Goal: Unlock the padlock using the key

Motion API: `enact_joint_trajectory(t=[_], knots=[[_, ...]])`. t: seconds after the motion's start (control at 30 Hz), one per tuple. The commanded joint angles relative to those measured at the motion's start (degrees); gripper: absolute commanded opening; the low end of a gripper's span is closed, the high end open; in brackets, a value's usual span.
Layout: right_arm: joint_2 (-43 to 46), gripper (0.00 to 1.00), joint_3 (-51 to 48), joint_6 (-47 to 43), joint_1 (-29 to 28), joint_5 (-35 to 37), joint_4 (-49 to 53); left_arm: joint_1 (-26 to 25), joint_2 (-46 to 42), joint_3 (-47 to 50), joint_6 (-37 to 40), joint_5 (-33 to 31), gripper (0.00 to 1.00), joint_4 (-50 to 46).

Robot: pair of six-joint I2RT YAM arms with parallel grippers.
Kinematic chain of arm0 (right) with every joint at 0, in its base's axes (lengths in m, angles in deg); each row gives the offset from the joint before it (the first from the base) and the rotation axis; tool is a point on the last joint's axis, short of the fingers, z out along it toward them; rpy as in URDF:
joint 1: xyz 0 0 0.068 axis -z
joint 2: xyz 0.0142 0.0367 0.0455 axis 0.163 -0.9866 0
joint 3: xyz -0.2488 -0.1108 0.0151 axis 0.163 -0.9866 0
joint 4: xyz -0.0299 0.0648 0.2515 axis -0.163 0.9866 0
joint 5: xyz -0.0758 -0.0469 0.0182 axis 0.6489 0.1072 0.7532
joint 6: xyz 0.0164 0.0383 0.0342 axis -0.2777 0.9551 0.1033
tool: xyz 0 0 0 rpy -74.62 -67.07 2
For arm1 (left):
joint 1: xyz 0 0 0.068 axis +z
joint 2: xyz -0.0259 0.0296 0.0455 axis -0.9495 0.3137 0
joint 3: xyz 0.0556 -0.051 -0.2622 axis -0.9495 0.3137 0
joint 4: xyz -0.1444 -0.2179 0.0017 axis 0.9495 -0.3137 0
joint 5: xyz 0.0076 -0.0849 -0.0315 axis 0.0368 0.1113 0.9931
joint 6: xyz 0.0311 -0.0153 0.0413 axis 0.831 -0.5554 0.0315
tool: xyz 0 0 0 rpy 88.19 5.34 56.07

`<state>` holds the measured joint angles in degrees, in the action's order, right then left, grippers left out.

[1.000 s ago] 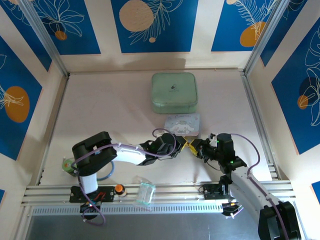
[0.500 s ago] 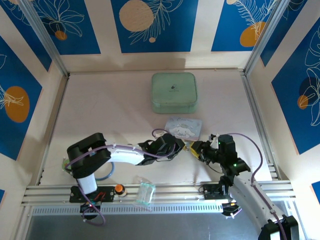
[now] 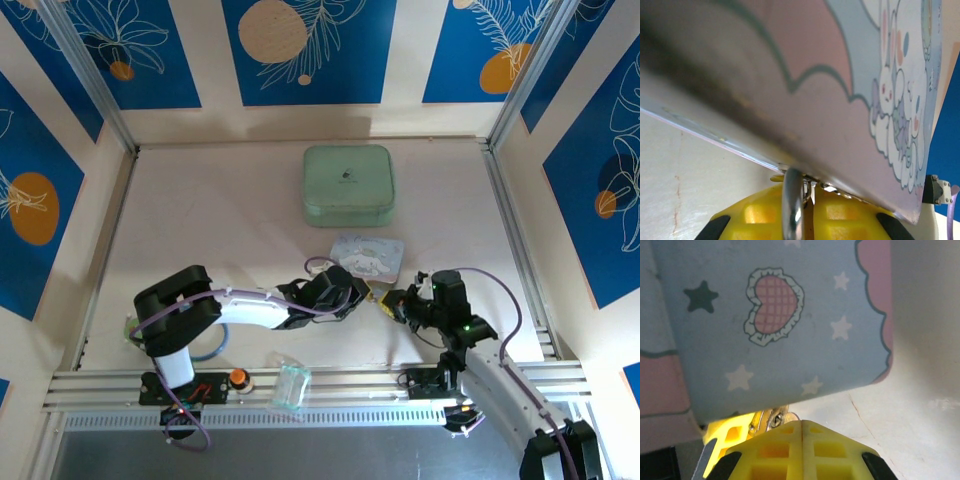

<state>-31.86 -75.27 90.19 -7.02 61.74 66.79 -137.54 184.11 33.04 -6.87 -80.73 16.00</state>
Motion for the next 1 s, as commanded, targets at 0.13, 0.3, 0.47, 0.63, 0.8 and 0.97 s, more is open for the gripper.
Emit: enact_joint_trajectory(t=[0.13,0.3,0.47,0.63,0.8,0.97], knots=[[-4.5,0.01,3.74,-1.05,-1.53,2.12,-3.7,-2.13,-2.62,-1.97,-1.8,3.4,0.0,5.66],[-0.89,0.01,5.2,-10.09,-2.15,5.94,6.83,-0.69,-3.56,-0.18,0.6,1.44,0.0,2.0],[2.18,0.03,5.38,-22.37,-3.85,11.73,14.29,0.56,-2.77,-0.68,3.58,0.77,0.0,-3.47],[3.56,0.12,5.89,-27.62,-10.44,18.08,11.52,1.2,-3.92,-2.41,7.48,-0.49,0.0,-9.93],[1.64,0.25,8.13,-38.57,-22.0,32.72,9.72,2.56,-7.21,-5.61,13.97,-0.24,0.0,-19.13],[0.33,0.34,7.2,-44.51,-29.77,39.32,3.61,4.19,-8.56,-5.96,15.74,4.42,0.0,-20.11]])
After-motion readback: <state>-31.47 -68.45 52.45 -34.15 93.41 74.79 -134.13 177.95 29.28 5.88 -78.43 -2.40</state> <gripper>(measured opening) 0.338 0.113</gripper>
